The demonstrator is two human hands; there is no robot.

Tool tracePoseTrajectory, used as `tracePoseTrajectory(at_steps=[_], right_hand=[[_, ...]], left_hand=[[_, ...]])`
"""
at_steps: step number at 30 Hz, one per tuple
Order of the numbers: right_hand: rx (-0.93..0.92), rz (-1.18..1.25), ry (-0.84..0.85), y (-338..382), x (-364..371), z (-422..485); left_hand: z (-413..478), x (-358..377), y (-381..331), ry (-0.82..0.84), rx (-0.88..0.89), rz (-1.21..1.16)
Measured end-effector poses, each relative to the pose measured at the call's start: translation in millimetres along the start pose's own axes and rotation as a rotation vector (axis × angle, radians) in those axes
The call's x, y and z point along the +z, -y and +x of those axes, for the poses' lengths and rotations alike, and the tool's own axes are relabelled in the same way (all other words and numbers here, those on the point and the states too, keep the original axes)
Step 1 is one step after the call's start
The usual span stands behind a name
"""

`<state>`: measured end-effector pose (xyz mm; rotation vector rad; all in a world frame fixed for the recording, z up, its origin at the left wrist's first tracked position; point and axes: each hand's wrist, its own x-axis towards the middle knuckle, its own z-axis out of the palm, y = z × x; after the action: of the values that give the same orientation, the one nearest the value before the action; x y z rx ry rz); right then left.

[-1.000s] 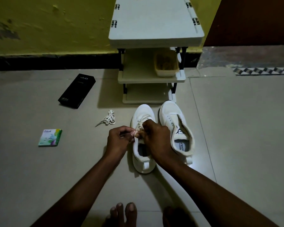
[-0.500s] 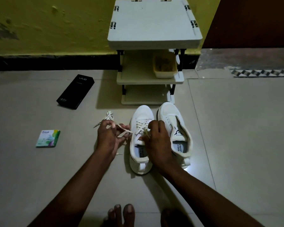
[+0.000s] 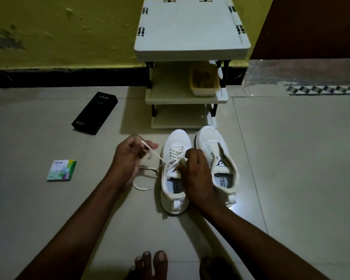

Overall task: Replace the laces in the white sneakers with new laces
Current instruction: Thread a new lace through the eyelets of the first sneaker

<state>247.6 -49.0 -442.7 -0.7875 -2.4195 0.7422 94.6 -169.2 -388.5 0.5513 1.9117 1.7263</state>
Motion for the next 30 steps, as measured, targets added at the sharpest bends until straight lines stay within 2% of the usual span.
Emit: tracePoseTrajectory(at_steps=[1, 2, 3, 4, 5, 7, 9, 11, 14, 17, 24, 26, 30], right_hand=[[-0.001, 0.008, 0.001, -0.8, 0.1, 0.1], [-0.001, 0.01, 0.0, -1.3, 0.1, -0.2], [-0.003, 0.008, -0.003, -2.2, 0.3, 0.1], [-0.005, 0.009, -0.004, -1.9, 1.4, 0.4], [-0.009, 0.008, -0.001, -2.0, 2.1, 0.1], [-0.017, -0.002, 0.006, -1.5, 2.5, -0.2], [-0.017, -0.021, 0.008, -2.0, 2.4, -0.2], [-0.012, -0.04, 0.011, -2.3, 1.8, -1.2], [-0.006, -0.052, 0.028, -1.7, 1.4, -0.9], [0.004, -0.058, 0.028, -0.5, 1.2, 0.2], [-0.002, -0.114, 0.026, 3.2, -0.5, 1.0], [-0.003, -0.118, 0.026, 3.1, -0.4, 0.8], [-0.02, -0.127, 0.037, 4.5, -2.6, 1.3]], left_hand=[[-2.3, 3.1, -5.5, -0.043, -0.071, -0.21], [-4.5, 3.2, -7.6, -0.079, -0.1, -0.319], [-4.7, 0.2, -7.1, -0.097, -0.087, -0.286], [-3.6, -4.8, -5.5, -0.094, -0.06, -0.12], [-2.3, -10.4, 1.0, -0.061, 0.021, 0.153], [0.2, -17.2, 13.3, 0.092, 0.217, 0.657], [0.4, -15.2, 23.3, 0.246, 0.239, 0.828], [-1.8, -7.0, 28.2, 0.266, 0.184, 0.859], [-5.8, -0.8, 35.7, 0.196, 0.096, 0.781], [-6.1, 1.4, 40.0, 0.296, 0.023, 0.759], [-4.6, 3.1, 30.7, 0.398, 0.074, 0.758], [-6.6, 5.7, 28.7, 0.384, 0.054, 0.768], [-15.3, 8.1, 25.9, 0.252, 0.073, 0.749]])
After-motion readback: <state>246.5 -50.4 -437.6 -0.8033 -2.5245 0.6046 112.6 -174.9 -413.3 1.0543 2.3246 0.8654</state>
